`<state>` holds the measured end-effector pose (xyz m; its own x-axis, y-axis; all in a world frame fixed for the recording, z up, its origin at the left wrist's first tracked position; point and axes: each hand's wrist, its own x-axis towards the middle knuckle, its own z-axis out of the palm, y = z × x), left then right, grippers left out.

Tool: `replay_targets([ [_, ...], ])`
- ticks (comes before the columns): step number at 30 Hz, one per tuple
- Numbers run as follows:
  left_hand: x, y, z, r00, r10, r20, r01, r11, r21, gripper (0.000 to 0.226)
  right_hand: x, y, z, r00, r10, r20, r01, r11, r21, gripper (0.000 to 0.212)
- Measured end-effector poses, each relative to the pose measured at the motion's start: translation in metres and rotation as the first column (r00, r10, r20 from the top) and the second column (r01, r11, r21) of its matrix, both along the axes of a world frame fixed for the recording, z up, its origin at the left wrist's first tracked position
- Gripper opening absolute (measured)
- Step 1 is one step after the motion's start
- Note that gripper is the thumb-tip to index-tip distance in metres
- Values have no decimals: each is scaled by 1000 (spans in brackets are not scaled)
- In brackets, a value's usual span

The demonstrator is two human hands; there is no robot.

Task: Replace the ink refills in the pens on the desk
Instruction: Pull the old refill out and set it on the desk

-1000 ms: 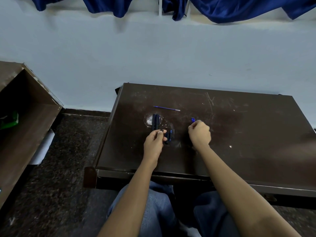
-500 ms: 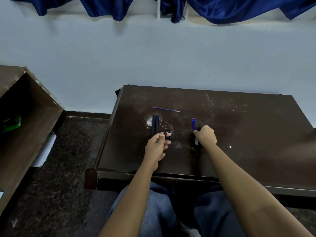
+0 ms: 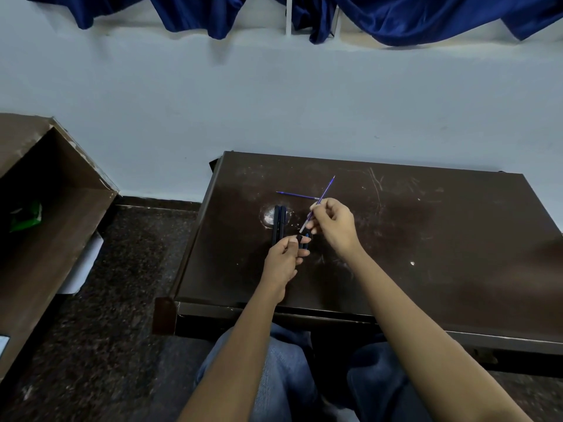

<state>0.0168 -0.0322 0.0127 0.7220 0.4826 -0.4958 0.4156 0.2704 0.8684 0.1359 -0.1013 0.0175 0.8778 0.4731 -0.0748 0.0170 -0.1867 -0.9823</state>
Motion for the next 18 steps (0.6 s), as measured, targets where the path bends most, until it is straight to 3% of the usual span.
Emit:
replay_targets([
  [7, 0, 2, -2, 1000, 1, 18, -1, 1000, 3, 27, -8, -4, -8, 995, 89, 42, -89, 996, -23, 12],
  [11, 0, 4, -4, 999, 32, 41, -33, 999, 17, 25, -7, -8, -16, 961, 272, 45, -267, 960, -89, 15],
  [14, 0, 5, -3, 993, 76, 86, -80, 996, 36, 28, -5, -6, -29, 988, 127, 89, -107, 973, -203, 18],
  [18, 1, 5, -2, 993, 80, 91, -84, 996, 40, 30, -2, 3, -49, 993, 24, 118, 37, 872, -488, 14],
])
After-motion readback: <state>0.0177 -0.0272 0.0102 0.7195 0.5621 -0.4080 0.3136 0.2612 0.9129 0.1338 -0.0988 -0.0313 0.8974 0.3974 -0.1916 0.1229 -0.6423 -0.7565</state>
